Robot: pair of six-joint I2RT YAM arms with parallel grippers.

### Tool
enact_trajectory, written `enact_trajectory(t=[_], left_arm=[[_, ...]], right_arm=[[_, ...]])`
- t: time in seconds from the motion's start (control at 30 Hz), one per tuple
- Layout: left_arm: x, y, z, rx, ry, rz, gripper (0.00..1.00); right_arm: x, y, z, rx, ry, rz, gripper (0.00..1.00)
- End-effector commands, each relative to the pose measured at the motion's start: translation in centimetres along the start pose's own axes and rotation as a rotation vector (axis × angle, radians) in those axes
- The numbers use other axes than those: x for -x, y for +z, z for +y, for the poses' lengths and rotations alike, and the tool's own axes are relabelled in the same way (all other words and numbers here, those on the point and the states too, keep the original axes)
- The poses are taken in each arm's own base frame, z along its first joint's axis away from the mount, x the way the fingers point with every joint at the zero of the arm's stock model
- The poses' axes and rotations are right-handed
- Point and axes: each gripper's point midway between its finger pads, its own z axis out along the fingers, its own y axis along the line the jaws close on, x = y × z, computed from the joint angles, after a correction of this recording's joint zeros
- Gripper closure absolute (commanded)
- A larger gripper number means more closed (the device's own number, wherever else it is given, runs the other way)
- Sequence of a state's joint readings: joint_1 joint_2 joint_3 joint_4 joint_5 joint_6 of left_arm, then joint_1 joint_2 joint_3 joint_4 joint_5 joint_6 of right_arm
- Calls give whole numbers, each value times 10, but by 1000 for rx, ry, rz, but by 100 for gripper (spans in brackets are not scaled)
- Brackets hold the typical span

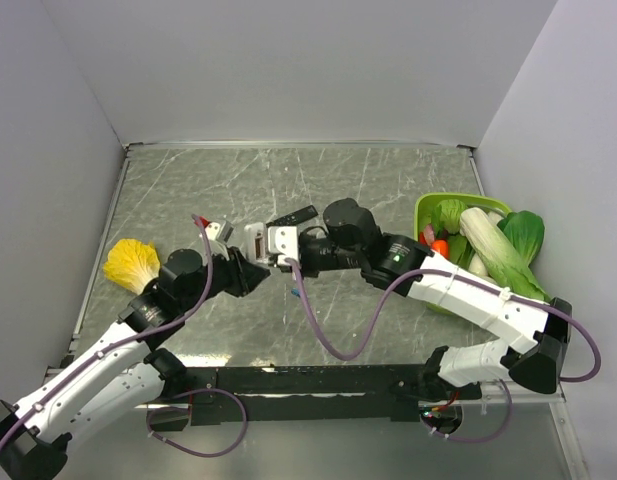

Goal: Load the batteries into the remote control
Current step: Remove the battery cover from the remote control, then pick up the battery from the center of the board.

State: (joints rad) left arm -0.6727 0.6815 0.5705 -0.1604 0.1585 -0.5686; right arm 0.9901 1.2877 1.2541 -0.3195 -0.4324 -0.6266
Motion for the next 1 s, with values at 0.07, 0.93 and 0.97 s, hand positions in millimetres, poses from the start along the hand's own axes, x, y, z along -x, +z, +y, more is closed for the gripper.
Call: enact_trajectory(t=[0.07,0.93,0.97], left_arm=[[65,-9,-63,-275,98,-231,98],[2,25,43,63,-177,-130,98],[6,20,46,64,-187,-161,98]], right_arm=[[-43,5,42,127,139,132,80],[-120,-73,-33,-486,759,108,3],[-121,-75,-35,-494,788,110,1]])
